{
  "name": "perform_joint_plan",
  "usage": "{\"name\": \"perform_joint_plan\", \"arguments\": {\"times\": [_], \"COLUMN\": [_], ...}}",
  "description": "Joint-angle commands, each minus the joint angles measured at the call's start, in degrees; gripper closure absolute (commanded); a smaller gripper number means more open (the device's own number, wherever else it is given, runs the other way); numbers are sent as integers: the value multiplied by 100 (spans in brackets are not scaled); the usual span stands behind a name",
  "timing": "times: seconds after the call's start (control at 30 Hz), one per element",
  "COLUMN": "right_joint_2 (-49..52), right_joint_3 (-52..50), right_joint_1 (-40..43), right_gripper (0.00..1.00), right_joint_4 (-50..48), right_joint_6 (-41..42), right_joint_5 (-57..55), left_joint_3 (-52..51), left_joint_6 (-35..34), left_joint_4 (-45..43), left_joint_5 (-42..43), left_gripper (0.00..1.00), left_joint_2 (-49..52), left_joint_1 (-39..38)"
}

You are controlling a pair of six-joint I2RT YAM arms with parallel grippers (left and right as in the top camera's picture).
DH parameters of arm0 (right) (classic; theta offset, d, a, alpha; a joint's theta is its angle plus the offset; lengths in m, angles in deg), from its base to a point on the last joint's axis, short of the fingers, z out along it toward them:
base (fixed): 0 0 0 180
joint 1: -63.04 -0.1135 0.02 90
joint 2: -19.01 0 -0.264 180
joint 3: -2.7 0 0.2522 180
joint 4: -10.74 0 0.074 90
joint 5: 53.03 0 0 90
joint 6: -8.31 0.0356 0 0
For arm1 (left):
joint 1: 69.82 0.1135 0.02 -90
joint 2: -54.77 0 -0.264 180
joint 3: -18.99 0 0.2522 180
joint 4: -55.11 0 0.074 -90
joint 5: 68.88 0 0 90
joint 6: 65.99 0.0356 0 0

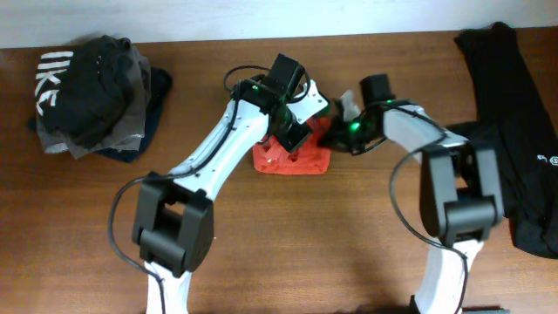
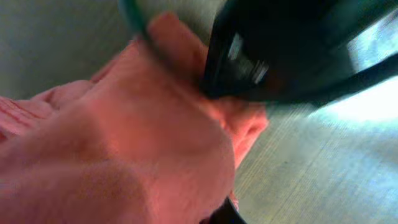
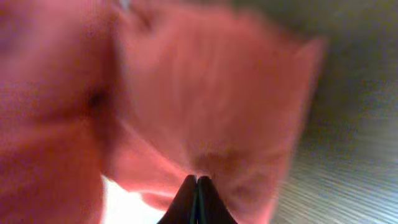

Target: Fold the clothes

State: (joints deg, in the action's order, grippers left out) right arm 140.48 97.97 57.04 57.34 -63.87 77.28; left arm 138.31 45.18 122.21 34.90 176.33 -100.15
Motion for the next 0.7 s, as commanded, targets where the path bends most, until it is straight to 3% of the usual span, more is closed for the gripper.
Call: {"name": "perform_joint_plan", "arguments": {"times": [0.0, 0.23, 0.27, 0.33, 0.37, 0.4, 0.53, 0.67], "right_joint_2": [-796, -1513, -1600, -1725, -1773, -1812, -1836, -1836], "right_joint_3": [20, 20, 20, 20, 20, 20, 17, 17], "right_joint_1": [472, 1377, 1513, 1740, 1845, 1950, 2140, 2087], "right_gripper": [96, 96, 96, 96, 96, 96, 96, 96], "right_joint_4": [-109, -164, -164, -164, -162, -160, -153, -140], "right_joint_6": [400, 507, 522, 520, 520, 518, 498, 496], "right_joint_5": [-107, 44, 48, 146, 205, 291, 522, 520], "left_joint_3": [61, 61, 61, 61, 61, 61, 264, 1193], "left_joint_6": [-98, -98, -98, -98, -98, -103, -671, -1027], "left_joint_4": [-13, -68, -92, -142, -179, -225, -343, -264], "left_joint_5": [-11, 111, 188, 254, 258, 289, 669, 1311], "left_gripper": [99, 98, 89, 44, 16, 1, 1, 1], "left_joint_2": [136, 136, 136, 136, 136, 136, 131, 120], "left_joint_1": [0, -9, -20, -52, -68, -81, -79, -74]}}
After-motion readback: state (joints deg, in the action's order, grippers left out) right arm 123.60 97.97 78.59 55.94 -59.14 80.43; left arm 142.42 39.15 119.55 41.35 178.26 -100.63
